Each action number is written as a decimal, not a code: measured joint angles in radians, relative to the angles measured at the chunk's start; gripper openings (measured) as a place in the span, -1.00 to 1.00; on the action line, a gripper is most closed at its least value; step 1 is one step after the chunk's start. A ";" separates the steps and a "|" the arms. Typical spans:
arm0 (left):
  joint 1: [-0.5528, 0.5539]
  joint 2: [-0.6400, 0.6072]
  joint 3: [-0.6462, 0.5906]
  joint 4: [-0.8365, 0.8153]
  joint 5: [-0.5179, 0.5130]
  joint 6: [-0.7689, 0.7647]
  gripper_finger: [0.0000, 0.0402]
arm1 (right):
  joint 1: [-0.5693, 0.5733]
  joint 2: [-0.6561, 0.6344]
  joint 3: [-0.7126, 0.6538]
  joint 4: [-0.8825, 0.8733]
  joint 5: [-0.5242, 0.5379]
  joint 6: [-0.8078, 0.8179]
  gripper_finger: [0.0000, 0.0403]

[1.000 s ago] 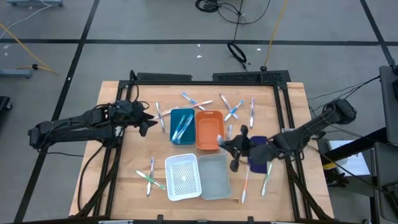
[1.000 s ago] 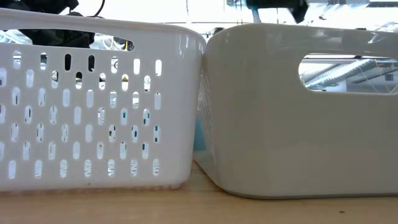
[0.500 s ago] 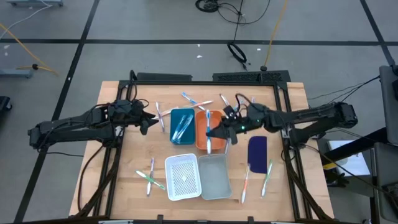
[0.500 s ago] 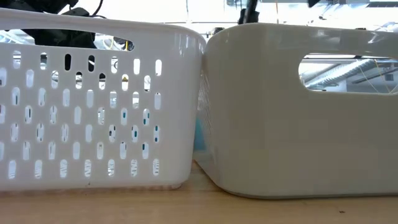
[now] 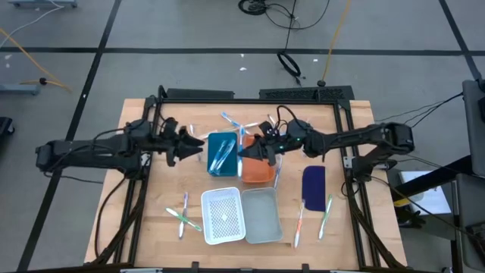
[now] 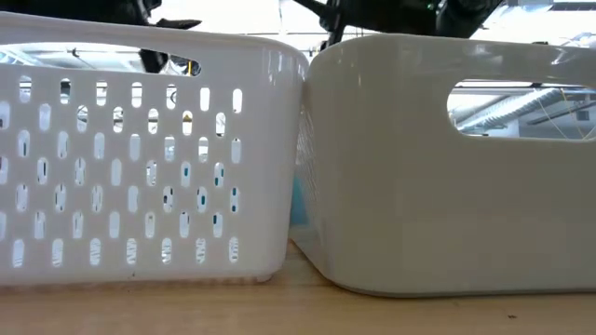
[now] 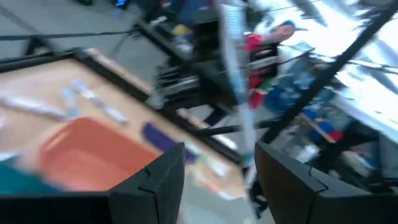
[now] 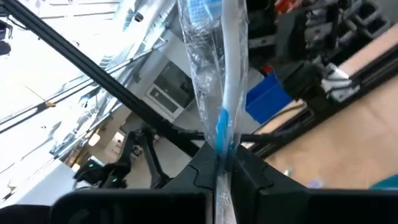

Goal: Pick & Place Toothbrushes
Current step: Put the blue toothbrush into the blue bin

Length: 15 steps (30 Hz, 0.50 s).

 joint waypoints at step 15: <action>-0.114 0.360 0.007 0.471 -0.047 -0.155 0.10 | -0.015 0.132 0.118 0.085 0.005 -0.059 -0.95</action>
